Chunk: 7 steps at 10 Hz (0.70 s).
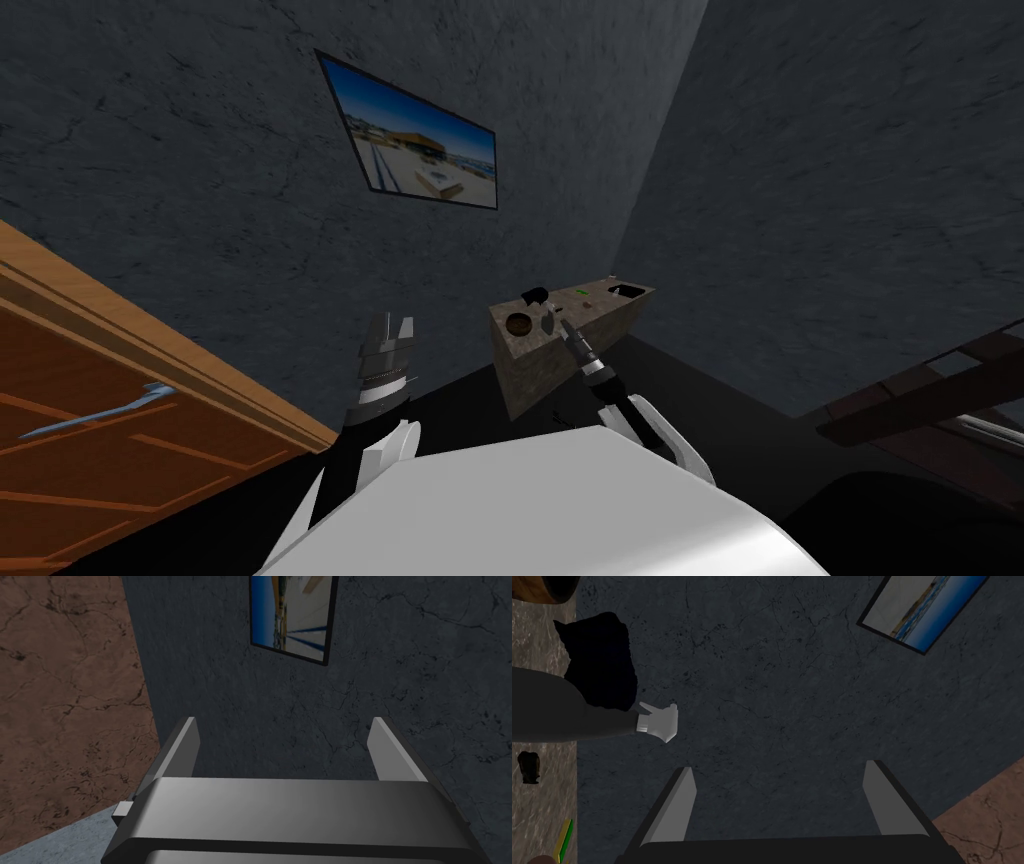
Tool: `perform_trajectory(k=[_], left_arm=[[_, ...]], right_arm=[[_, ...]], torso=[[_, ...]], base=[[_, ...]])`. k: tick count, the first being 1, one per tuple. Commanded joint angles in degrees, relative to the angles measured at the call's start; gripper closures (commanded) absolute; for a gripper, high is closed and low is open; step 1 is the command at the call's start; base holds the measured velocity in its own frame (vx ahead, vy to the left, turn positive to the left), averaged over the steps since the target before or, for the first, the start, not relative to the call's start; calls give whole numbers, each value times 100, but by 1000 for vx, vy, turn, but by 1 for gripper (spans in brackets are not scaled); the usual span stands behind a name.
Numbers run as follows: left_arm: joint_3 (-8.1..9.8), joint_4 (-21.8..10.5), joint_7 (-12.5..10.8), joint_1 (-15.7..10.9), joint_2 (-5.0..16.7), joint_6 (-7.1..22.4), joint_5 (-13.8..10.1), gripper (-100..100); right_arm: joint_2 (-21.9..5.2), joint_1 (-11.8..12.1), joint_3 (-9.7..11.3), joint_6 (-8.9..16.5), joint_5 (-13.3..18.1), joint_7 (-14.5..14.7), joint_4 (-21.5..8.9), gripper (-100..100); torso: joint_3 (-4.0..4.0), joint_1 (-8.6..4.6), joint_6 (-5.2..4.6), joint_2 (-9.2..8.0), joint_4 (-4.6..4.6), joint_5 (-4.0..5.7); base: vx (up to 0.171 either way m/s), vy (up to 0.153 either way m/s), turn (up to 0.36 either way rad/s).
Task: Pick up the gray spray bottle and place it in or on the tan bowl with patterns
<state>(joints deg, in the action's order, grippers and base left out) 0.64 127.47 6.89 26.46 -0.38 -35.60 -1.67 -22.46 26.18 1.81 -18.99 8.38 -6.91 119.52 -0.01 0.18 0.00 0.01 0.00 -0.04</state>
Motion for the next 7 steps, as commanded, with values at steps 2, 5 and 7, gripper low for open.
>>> perform_trajectory(k=[2,5,7], left_arm=[[0,0,0,0,0,0,0,0],[0,0,0,0,0,0,0,0],[0,0,0,0,0,0,0,0]], right_arm=[[-442,39,5,339,172,-28,-161,-100],[-960,61,-9,642,364,-33,-426,-100],[-1213,72,-15,729,428,-24,-517,-100]], torso=[[0,3,0,1,0,-1],[-3,-3,0,5,-1,0],[-3,-9,-1,5,-1,2]], base=[[13,62,104],[16,46,97],[16,20,72]])
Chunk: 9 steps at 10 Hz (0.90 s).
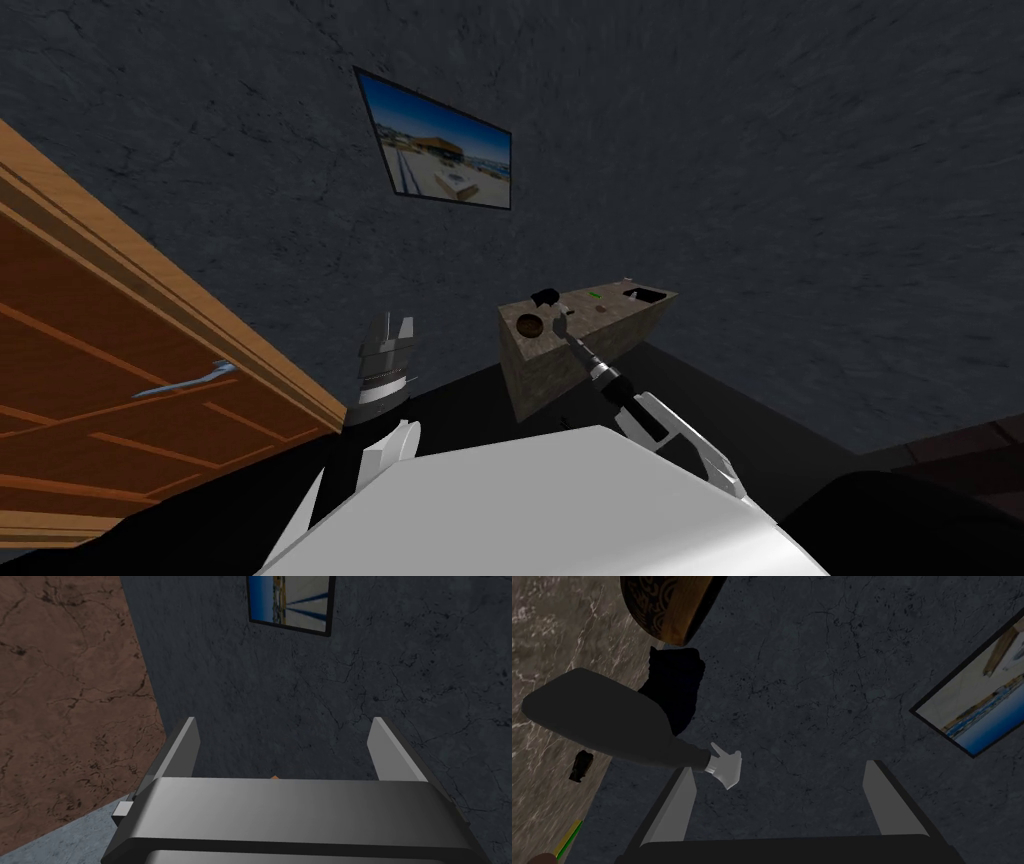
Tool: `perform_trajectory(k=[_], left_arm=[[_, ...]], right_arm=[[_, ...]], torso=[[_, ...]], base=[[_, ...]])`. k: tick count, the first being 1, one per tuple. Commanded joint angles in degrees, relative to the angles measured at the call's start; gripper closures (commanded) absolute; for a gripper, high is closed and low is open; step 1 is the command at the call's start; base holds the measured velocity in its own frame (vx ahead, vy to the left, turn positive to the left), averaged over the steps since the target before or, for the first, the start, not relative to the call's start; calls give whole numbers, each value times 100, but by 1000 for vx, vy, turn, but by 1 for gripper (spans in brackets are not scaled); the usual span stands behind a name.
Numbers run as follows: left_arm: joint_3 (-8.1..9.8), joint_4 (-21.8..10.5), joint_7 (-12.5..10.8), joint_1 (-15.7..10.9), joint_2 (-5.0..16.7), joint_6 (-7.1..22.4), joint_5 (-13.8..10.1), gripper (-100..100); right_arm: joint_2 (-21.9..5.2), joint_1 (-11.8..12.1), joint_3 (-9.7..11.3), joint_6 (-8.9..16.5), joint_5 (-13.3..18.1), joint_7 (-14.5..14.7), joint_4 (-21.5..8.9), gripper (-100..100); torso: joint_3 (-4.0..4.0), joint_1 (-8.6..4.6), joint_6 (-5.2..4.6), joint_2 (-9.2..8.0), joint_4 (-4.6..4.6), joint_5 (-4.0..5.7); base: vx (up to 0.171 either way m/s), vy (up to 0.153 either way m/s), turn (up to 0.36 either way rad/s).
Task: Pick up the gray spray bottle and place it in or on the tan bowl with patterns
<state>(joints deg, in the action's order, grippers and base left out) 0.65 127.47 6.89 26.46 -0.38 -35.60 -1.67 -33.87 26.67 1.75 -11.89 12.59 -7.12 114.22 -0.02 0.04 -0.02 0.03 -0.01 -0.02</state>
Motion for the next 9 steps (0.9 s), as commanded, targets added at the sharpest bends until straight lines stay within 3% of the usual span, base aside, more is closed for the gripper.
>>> perform_trajectory(k=[1,6,7,9], left_arm=[[0,0,0,0,0,0,0,0],[0,0,0,0,0,0,0,0],[0,0,0,0,0,0,0,0],[0,0,0,0,0,0,0,0]], right_arm=[[-278,35,-15,98,72,11,-78,-100],[-1082,96,-46,342,331,115,-450,-100],[-1136,96,-46,342,331,115,-450,-100],[-1531,129,-61,430,458,187,-633,-100]], torso=[[0,0,0,0,0,0],[-2,-9,1,4,-1,2],[-4,-10,2,7,-1,2],[-3,-10,1,5,-1,2]], base=[[12,6,62],[24,-5,99],[23,-8,44],[29,-12,97]])
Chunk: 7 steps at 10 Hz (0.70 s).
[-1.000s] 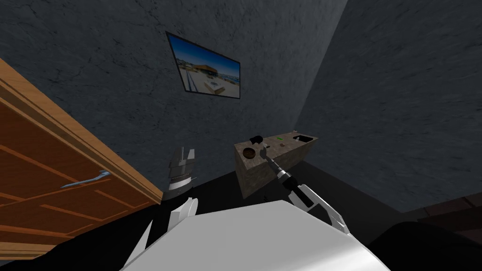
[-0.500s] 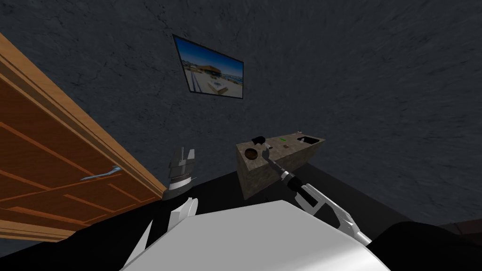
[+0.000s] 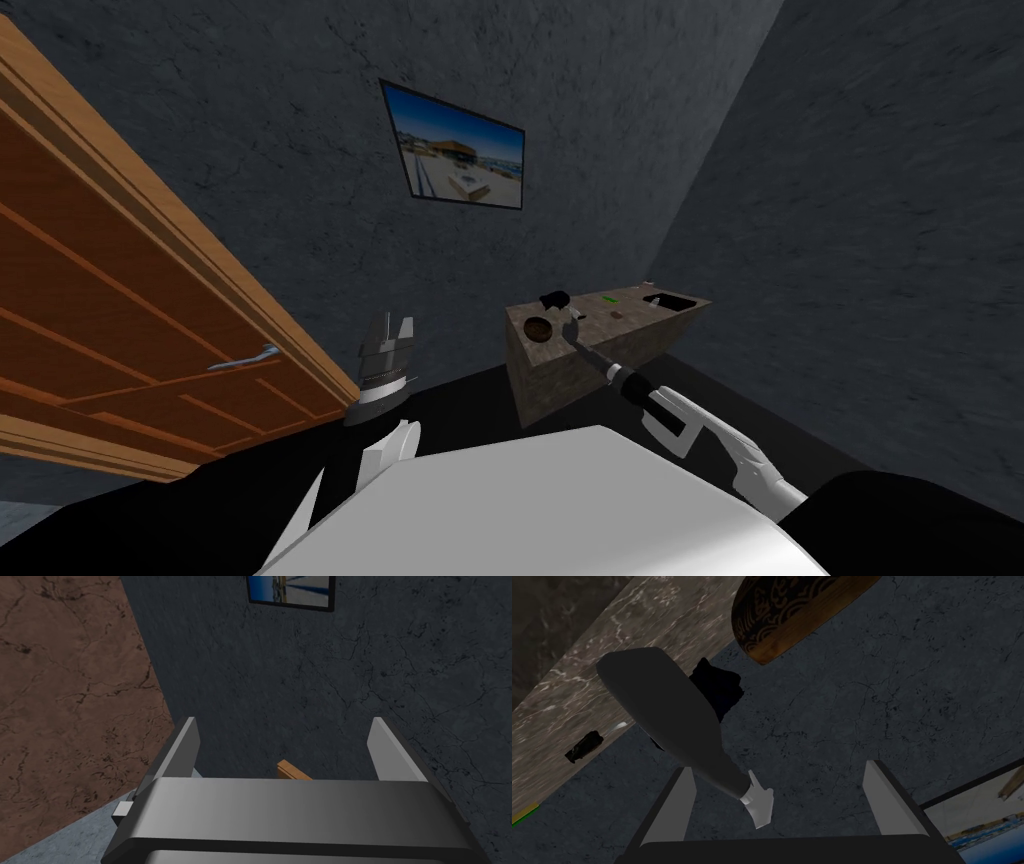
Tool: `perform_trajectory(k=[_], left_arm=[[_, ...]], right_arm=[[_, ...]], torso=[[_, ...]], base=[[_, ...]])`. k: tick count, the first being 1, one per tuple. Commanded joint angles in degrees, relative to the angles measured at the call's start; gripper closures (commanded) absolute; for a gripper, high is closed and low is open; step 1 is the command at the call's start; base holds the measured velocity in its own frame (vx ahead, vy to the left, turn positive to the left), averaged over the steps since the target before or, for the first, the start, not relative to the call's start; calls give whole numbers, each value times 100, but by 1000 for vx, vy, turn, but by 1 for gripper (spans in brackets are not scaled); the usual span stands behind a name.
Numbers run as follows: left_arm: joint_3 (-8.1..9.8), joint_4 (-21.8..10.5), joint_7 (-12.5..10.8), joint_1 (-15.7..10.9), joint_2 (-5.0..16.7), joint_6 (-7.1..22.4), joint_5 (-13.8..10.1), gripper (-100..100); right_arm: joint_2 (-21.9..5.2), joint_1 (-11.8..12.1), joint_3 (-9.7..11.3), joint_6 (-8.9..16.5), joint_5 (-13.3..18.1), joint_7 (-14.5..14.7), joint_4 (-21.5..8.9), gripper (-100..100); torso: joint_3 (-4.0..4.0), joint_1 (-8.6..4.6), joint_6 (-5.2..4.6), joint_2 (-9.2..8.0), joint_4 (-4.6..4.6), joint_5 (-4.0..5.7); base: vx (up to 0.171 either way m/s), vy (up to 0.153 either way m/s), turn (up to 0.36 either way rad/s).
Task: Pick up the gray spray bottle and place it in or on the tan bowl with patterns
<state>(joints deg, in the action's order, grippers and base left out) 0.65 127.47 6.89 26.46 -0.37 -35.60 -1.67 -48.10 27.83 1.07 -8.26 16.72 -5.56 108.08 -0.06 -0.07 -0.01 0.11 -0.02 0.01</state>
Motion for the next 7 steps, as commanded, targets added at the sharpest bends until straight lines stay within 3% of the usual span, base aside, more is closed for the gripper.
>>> perform_trajectory(k=[1,7], left_arm=[[0,0,0,0,0,0,0,0],[0,0,0,0,0,0,0,0]], right_arm=[[-158,13,7,67,44,30,-19,-100],[-1208,91,-27,238,341,207,-421,-100]], torso=[[0,0,0,0,0,0],[-1,2,-1,1,0,0]], base=[[26,-16,50],[34,-17,96]])
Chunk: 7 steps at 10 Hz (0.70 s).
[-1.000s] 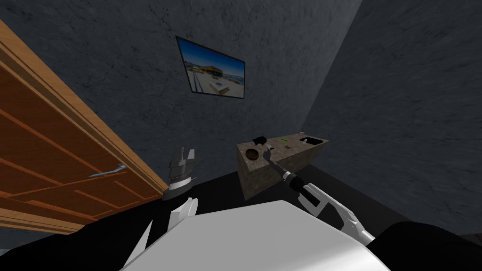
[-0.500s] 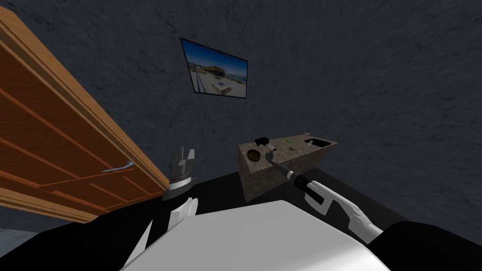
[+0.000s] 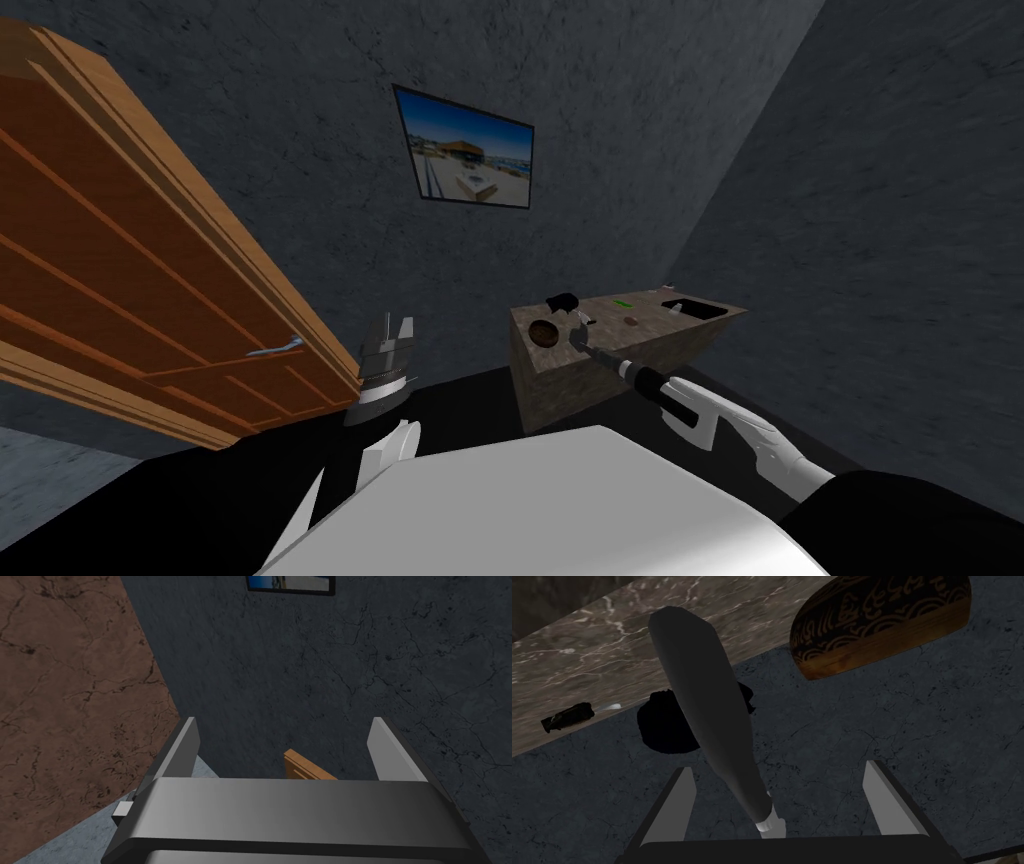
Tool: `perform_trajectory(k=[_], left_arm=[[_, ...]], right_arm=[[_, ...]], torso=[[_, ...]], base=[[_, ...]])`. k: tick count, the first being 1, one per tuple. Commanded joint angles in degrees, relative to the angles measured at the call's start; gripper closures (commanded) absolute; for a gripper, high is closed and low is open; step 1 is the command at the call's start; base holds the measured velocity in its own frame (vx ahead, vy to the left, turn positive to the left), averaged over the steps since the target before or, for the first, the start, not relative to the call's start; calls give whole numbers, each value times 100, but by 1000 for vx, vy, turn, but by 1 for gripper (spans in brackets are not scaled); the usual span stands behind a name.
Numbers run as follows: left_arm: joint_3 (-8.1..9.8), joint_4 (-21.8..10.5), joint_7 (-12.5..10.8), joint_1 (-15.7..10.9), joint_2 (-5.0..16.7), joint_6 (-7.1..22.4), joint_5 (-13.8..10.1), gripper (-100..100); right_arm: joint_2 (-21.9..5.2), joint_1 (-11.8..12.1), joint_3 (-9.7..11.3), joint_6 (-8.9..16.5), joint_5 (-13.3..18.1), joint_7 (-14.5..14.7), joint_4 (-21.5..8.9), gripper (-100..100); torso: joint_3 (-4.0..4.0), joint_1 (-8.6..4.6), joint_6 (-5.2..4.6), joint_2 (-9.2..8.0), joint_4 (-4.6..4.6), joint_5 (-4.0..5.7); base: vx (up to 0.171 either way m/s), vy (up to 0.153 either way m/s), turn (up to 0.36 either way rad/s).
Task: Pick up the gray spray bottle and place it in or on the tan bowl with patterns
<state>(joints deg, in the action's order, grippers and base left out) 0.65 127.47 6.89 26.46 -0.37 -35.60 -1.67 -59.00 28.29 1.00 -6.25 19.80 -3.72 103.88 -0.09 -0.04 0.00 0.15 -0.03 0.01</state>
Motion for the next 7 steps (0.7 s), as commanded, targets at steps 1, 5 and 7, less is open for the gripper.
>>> perform_trajectory(k=[1,5,7], left_arm=[[0,0,0,0,0,0,0,0],[0,0,0,0,0,0,0,0],[0,0,0,0,0,0,0,0]], right_arm=[[-286,58,-26,66,86,53,-66,-100],[-907,95,-41,160,261,146,-269,-100],[-1155,110,-48,202,340,184,-355,-100]], torso=[[0,0,0,0,0,0],[1,3,-2,-1,0,0],[1,6,-3,-2,0,-1]], base=[[41,-16,120],[36,-9,99],[36,2,82]])
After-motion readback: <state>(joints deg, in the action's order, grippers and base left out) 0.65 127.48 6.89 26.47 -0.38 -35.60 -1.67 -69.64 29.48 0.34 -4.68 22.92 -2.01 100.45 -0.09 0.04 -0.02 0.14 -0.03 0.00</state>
